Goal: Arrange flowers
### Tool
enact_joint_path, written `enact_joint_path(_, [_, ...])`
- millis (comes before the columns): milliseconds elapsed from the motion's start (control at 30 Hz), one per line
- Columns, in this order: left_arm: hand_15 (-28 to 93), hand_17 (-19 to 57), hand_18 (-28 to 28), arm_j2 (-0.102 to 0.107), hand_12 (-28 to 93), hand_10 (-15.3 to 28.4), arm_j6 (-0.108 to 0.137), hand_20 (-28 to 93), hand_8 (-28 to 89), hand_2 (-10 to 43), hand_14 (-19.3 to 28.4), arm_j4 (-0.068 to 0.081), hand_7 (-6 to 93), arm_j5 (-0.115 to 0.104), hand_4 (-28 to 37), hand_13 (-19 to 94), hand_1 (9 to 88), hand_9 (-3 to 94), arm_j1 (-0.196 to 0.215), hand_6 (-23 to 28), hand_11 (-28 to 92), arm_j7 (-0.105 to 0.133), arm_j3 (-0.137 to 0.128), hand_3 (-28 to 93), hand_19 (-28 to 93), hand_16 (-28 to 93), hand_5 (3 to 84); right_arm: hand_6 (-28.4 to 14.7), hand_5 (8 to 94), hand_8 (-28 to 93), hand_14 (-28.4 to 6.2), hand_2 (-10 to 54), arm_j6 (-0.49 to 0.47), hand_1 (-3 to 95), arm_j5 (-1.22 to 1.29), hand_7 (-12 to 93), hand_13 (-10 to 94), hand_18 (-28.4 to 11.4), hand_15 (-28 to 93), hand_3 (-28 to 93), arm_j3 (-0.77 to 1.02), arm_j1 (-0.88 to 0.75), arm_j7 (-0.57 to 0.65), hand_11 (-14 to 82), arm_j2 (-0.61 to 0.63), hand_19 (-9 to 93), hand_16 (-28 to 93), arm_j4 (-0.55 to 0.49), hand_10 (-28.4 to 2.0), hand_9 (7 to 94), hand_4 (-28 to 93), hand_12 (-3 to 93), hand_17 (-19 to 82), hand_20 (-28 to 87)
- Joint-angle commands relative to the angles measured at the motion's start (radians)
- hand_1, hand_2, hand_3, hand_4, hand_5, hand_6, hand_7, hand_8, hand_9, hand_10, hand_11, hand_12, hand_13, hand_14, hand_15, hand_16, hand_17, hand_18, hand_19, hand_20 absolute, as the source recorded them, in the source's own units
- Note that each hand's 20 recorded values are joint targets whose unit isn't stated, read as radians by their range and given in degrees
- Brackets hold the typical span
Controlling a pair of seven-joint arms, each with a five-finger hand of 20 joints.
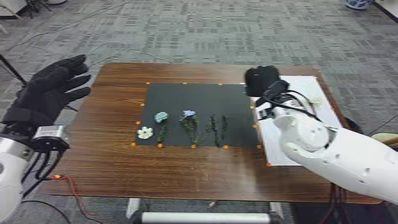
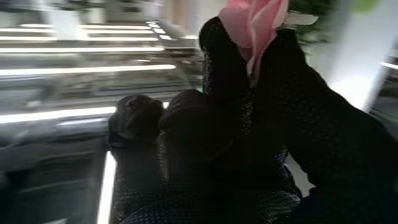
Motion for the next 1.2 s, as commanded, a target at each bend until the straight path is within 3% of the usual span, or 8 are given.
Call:
enact_joint_path(33, [44,-10.8,19.2,0.013,19,9.8,-0.007,12,-11,-2.3,12.6,0.008,22.4,0.003,-28.3,6,24.1,17.1,-0.040,1.7,22,-0.009,0.019,68,41,-5,22.6,1.9,76.6,-2,-3.7,-9.5,-0.077,52.8,-0.009,44,76,-19.4,74,81,-0.050,0.003,0.006,18.4,-0.181,88,38,-0.030,-3.3,86.9,-28,51.8,39,53])
enact_joint_path(233, [44,-10.9,19.2,-0.024,19,9.8,0.039,12,-10,-2.5,12.5,0.016,22.4,-0.016,-28.3,6,23.8,17.1,0.055,1.7,22,0.009,-0.008,68,41,-5,22.5,2.0,76.6,-2,-3.9,-9.5,-0.067,52.7,-0.031,44,75,-19.7,75,81,-0.119,0.024,0.024,17.9,-0.173,87,38,-0.033,-3.1,86.9,-28,51.9,39,53])
enact_joint_path(300, [43,-10.9,19.2,-0.035,19,9.7,0.054,12,-10,-2.6,12.5,0.024,22.4,-0.037,-28.3,6,23.7,17.1,0.090,1.7,22,0.013,-0.018,68,41,-5,22.6,2.0,76.6,-2,-3.9,-9.5,-0.085,52.7,-0.023,44,75,-19.6,75,81,-0.117,0.025,0.020,17.9,-0.172,87,38,-0.033,-3.1,86.9,-28,51.9,38,54])
enact_joint_path(367, [43,-10.9,19.2,-0.042,19,9.8,0.065,12,-10,-2.7,12.5,0.032,22.4,-0.042,-28.3,6,23.6,17.1,0.108,1.6,22,0.014,-0.026,68,41,-5,22.5,2.0,76.6,-2,-3.9,-9.5,-0.079,52.7,-0.017,43,75,-19.6,75,81,-0.125,0.034,0.021,17.8,-0.176,87,38,-0.027,-3.1,87.0,-28,52.0,38,54])
enact_joint_path(500, [43,-10.8,19.2,-0.049,19,9.8,0.042,12,-11,-2.9,12.5,0.049,22.5,-0.041,-28.3,6,23.6,17.1,0.113,1.7,22,0.011,-0.042,69,41,-5,22.5,2.0,76.6,-2,-4.0,-9.5,-0.086,52.9,-0.024,44,75,-19.6,75,81,-0.137,0.051,0.034,17.7,-0.191,87,38,-0.016,-3.2,87.0,-28,52.0,38,54])
enact_joint_path(633, [43,-10.9,19.1,-0.057,19,9.8,0.052,12,-11,-2.9,12.5,0.041,22.5,-0.050,-28.3,6,23.7,17.0,0.143,1.6,22,0.020,-0.068,68,40,-5,22.2,2.0,76.5,-3,-4.1,-9.5,-0.076,53.0,-0.032,44,75,-19.6,75,81,-0.184,0.100,0.045,17.6,-0.237,87,38,0.023,-3.2,87.0,-28,51.9,38,54])
enact_joint_path(867, [43,-11.0,19.1,-0.048,20,9.7,0.039,12,-10,-3.1,12.4,0.044,22.6,-0.043,-28.3,6,23.7,16.9,0.118,1.6,22,0.012,-0.049,68,40,-5,22.1,2.2,76.7,-3,-4.1,-9.5,-0.066,53.3,-0.034,43,75,-19.6,76,80,-0.267,0.163,0.075,16.7,-0.317,87,38,0.112,-3.3,87.0,-28,51.1,38,54])
enact_joint_path(1200, [43,-11.0,19.0,-0.051,20,9.7,0.033,13,-11,-3.2,12.4,0.038,22.6,-0.036,-28.3,6,23.6,16.8,0.112,1.6,22,0.009,-0.048,69,40,-5,22.1,2.6,76.4,-3,-4.1,-9.5,-0.052,53.1,-0.049,43,74,-19.7,77,80,-0.302,0.177,0.090,16.4,-0.311,87,38,0.101,-3.2,87.1,-28,50.9,38,55])
